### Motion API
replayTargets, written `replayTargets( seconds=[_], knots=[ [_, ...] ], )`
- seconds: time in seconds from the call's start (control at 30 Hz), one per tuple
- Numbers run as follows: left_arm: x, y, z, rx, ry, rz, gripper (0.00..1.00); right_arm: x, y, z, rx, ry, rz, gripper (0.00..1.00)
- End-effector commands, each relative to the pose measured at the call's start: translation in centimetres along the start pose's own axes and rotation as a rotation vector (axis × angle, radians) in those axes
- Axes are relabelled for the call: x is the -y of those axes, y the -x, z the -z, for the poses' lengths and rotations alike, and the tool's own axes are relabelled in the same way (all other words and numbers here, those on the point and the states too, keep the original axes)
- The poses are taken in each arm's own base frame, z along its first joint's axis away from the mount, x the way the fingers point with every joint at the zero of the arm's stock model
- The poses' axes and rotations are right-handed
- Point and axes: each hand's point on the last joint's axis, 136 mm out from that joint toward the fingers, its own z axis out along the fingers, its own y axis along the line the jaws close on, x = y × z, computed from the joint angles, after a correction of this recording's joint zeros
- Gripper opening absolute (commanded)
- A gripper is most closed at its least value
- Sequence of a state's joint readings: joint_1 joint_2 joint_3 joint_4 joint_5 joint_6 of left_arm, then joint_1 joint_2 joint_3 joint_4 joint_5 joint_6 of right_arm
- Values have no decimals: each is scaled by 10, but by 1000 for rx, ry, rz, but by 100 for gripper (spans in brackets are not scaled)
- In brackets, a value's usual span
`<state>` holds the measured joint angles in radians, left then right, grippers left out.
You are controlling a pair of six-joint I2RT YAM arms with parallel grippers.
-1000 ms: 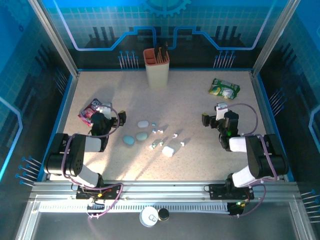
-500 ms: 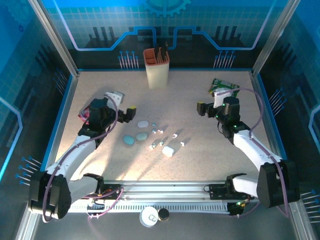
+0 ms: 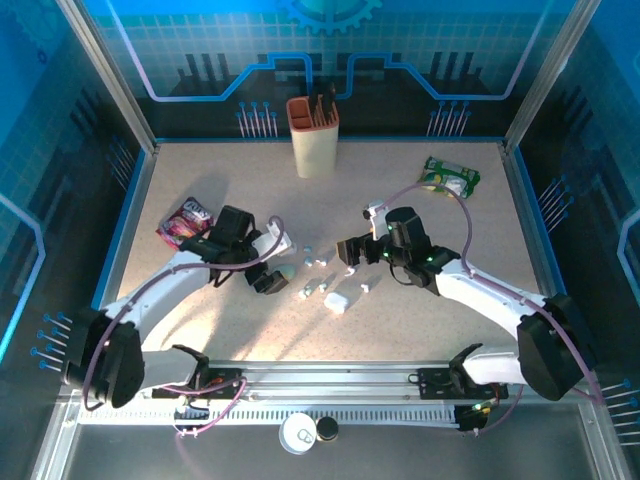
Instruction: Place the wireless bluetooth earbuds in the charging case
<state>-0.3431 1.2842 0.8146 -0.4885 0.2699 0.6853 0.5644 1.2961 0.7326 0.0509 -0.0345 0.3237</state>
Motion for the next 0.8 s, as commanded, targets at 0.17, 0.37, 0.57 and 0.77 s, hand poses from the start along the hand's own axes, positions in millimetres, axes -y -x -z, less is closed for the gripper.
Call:
replayTargets(
  seconds=[0.17,0.37,0.57,0.77],
  knots=[
    [0,-16,-34,-112,-61,-93,83,1,-18,-1,-49,-2,-73,100],
    [-9,-25,-53,-165,-53,-93,77,2,-23,1,-56,-6,-70,100],
    [-16,-32,-67,-198,-40,-92,67,5,-29,4,-62,-15,-63,100],
    [-13,-36,-75,-197,-60,-83,61,7,-29,4,-65,-23,-70,100]
  ],
)
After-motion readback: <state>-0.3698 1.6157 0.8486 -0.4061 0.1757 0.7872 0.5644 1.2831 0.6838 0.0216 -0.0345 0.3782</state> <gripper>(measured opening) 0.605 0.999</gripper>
